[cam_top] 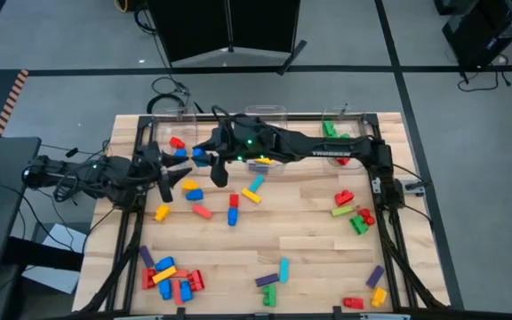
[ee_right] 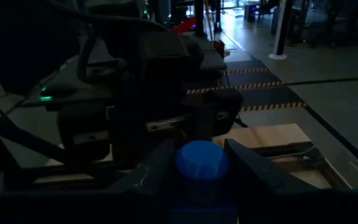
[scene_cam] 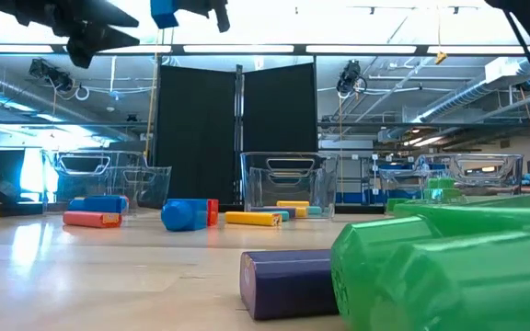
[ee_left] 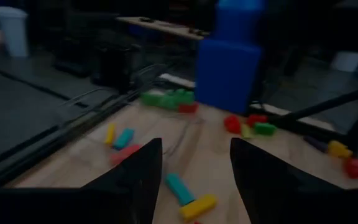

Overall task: Sort blocks by size
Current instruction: Put the blue 1 stud game piece into the left transparent bin

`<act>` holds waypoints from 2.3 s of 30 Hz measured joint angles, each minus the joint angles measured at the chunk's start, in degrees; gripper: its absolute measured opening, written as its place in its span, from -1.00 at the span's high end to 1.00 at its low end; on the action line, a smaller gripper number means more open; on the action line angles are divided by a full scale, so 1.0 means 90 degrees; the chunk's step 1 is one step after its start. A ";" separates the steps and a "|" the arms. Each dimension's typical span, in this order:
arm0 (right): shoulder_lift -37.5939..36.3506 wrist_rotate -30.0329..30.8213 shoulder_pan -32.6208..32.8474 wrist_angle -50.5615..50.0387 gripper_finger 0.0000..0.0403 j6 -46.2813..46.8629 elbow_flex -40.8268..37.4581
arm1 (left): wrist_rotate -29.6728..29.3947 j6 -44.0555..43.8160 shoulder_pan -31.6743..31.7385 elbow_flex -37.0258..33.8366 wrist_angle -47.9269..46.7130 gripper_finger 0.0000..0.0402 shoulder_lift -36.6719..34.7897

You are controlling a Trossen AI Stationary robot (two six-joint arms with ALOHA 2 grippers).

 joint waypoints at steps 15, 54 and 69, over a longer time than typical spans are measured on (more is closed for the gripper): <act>-0.0022 -0.0673 0.0014 0.0323 0.35 -0.0013 0.0017 | 0.0462 0.0347 0.0000 0.0000 0.1471 0.02 0.0732; -0.0010 -0.1280 0.0058 0.0338 0.28 0.0054 -0.0002 | 0.1178 0.0364 0.0000 0.0002 0.2625 0.30 0.1231; -0.0105 -0.1047 -0.0044 0.0242 -0.24 0.0291 -0.0002 | 0.0978 0.0357 0.0002 0.0002 0.2537 0.31 0.1234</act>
